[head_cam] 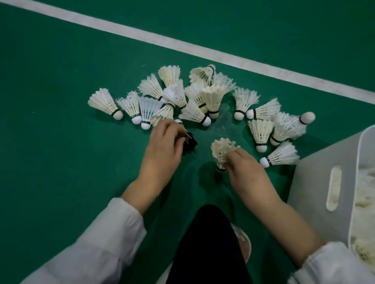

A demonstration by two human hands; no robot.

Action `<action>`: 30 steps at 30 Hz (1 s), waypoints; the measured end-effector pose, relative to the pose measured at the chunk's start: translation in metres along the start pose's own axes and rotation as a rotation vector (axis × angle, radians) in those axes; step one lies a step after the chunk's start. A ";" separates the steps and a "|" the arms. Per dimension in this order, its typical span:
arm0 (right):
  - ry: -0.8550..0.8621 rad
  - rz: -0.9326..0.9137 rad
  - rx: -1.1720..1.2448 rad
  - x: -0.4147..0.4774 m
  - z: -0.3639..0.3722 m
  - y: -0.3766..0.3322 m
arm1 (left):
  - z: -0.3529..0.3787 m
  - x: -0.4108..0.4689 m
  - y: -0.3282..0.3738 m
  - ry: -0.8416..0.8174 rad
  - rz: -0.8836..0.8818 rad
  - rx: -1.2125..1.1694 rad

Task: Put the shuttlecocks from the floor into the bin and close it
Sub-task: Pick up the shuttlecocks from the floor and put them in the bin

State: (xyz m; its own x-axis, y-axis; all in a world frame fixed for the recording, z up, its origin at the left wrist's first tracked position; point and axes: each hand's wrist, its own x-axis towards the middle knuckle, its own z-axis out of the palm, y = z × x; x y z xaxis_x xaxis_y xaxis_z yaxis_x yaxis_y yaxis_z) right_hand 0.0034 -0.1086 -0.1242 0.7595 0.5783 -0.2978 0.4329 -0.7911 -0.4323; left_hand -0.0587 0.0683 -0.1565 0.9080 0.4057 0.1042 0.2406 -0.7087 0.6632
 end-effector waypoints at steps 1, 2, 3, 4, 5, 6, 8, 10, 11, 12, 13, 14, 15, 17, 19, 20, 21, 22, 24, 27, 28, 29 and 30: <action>-0.005 0.025 0.006 -0.002 0.001 0.005 | 0.003 0.006 -0.005 -0.047 -0.041 0.083; -0.023 0.047 0.010 -0.002 0.002 0.007 | 0.007 0.011 -0.010 -0.114 -0.052 0.154; -0.046 0.065 0.008 -0.002 0.002 0.008 | 0.012 0.014 -0.015 -0.172 -0.036 0.206; -0.070 0.080 -0.001 -0.001 0.002 0.008 | 0.016 0.016 -0.017 -0.200 -0.009 0.235; -0.089 0.094 -0.013 0.000 0.000 0.007 | 0.018 0.017 -0.017 -0.199 0.006 0.230; -0.100 0.103 -0.022 0.002 -0.002 0.006 | 0.019 0.017 -0.017 -0.173 -0.010 0.189; -0.098 0.099 -0.033 0.008 -0.007 0.005 | 0.016 0.016 -0.017 -0.064 -0.101 0.089; -0.091 0.106 -0.059 0.013 -0.011 0.007 | 0.009 0.014 -0.015 0.041 -0.190 0.016; -0.097 0.108 -0.076 0.015 -0.013 0.009 | 0.005 0.012 -0.015 0.062 -0.234 -0.023; -0.105 0.107 -0.091 0.018 -0.013 0.010 | 0.001 0.010 -0.015 0.062 -0.277 -0.068; -0.111 0.106 -0.104 0.019 -0.013 0.012 | -0.002 0.008 -0.015 0.043 -0.318 -0.106; -0.114 0.108 -0.115 0.020 -0.013 0.013 | -0.006 0.006 -0.015 0.009 -0.353 -0.130; -0.112 0.109 -0.121 0.020 -0.013 0.013 | -0.009 0.005 -0.015 -0.026 -0.372 -0.136; -0.104 0.105 -0.128 0.020 -0.012 0.014 | -0.013 0.005 -0.017 -0.097 -0.366 -0.104; -0.101 0.097 -0.138 0.019 -0.013 0.013 | -0.011 0.007 -0.019 -0.212 -0.364 -0.039; -0.100 0.090 -0.141 0.018 -0.014 0.012 | -0.008 0.009 -0.019 -0.273 -0.370 -0.016; -0.100 0.081 -0.142 0.017 -0.015 0.011 | -0.005 0.013 -0.019 -0.321 -0.372 -0.014; -0.099 0.072 -0.138 0.016 -0.017 0.010 | -0.001 0.017 -0.019 -0.354 -0.369 -0.027; -0.083 0.054 -0.118 0.014 -0.022 0.009 | 0.004 0.024 -0.020 -0.386 -0.369 -0.043; -0.053 0.020 -0.085 0.011 -0.039 0.006 | 0.002 0.030 -0.015 -0.273 -0.360 -0.022; -0.048 0.014 -0.074 0.009 -0.048 0.006 | -0.001 0.030 -0.010 -0.205 -0.352 -0.011; -0.040 0.007 -0.059 0.007 -0.059 0.007 | -0.006 0.029 -0.004 -0.146 -0.349 -0.009; -0.032 0.004 -0.043 0.004 -0.073 0.008 | -0.011 0.028 0.003 -0.104 -0.347 -0.021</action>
State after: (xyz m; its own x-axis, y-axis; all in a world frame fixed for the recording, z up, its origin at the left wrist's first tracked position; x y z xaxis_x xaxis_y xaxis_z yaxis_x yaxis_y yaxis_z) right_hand 0.0449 -0.1275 -0.0669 0.7457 0.5804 -0.3272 0.4507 -0.8011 -0.3938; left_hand -0.0362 0.0841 -0.1429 0.8041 0.5581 -0.2050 0.5342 -0.5267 0.6612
